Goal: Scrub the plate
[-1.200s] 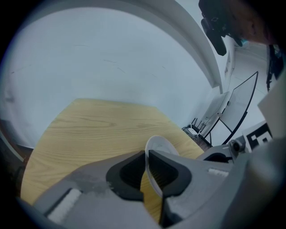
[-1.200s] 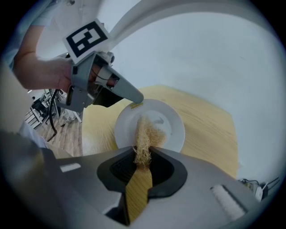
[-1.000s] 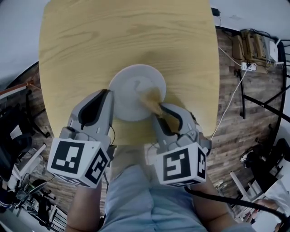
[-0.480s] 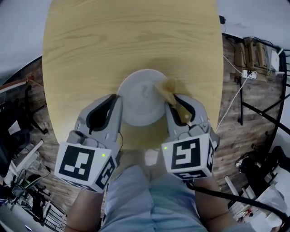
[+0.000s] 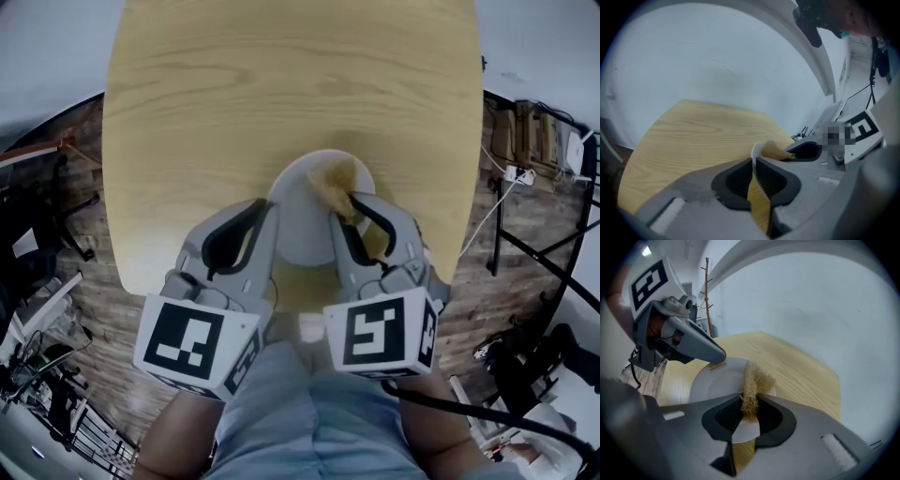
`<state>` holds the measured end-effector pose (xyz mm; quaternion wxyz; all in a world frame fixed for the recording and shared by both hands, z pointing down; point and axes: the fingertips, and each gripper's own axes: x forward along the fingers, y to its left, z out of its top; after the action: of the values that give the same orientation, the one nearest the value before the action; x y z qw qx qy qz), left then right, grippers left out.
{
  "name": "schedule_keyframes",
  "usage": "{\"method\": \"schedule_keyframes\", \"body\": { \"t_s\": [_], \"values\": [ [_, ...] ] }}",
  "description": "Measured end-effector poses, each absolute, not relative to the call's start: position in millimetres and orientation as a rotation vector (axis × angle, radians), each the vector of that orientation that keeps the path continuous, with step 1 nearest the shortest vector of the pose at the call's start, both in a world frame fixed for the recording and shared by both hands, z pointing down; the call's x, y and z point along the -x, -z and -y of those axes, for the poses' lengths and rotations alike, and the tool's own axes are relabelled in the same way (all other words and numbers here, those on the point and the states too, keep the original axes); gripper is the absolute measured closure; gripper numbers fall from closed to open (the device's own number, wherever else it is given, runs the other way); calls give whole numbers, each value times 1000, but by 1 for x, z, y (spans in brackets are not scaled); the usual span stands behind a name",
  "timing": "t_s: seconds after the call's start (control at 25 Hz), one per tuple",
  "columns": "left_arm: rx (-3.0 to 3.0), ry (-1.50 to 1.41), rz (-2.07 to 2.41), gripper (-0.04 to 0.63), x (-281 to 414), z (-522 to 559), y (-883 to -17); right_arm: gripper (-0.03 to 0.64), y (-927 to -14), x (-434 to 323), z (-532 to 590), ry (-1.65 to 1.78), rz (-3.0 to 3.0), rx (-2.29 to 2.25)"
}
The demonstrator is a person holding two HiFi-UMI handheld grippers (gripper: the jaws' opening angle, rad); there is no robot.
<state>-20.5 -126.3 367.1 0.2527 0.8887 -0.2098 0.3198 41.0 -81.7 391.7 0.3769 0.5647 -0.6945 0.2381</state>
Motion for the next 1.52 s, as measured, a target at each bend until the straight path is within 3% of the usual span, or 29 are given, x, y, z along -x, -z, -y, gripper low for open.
{"method": "schedule_keyframes", "body": {
  "t_s": [0.48, 1.52],
  "values": [
    [-2415, -876, 621, 549, 32, 135, -371, 545, -396, 3, 58, -615, 1896, -1331],
    [-2440, -892, 591, 551, 31, 126, -370, 545, -397, -28, 57, -601, 1779, -1413]
  ]
}}
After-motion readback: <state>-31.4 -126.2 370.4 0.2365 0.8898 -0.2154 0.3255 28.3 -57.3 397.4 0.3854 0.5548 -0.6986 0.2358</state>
